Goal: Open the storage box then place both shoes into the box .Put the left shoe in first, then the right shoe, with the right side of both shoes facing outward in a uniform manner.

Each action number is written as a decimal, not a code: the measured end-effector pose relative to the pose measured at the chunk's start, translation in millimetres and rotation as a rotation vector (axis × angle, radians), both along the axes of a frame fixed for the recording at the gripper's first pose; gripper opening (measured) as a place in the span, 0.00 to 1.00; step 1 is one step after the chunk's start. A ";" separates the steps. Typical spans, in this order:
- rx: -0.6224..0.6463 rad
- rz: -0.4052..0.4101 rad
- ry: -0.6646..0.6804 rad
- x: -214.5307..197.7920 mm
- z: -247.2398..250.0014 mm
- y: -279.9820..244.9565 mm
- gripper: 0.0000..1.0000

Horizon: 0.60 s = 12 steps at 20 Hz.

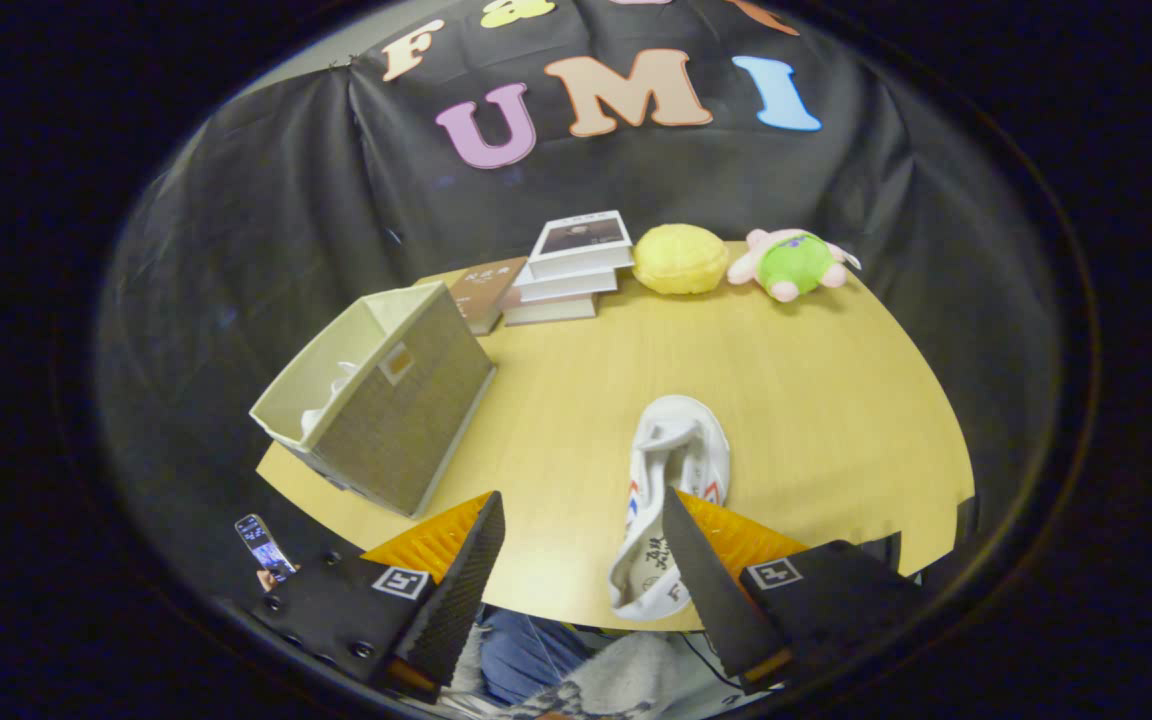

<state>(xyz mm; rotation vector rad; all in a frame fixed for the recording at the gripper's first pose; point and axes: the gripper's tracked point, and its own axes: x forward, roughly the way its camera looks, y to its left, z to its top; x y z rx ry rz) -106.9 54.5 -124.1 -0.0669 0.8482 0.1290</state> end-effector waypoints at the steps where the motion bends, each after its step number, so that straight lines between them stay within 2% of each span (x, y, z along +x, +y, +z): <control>1: -0.016 -0.015 0.005 0.3 -5.8 -11.2 0.98; 5: -0.089 -0.047 0.054 0.4 -37.8 -45.5 0.97; 12: -0.160 -0.096 0.103 23.3 -71.7 -76.9 0.72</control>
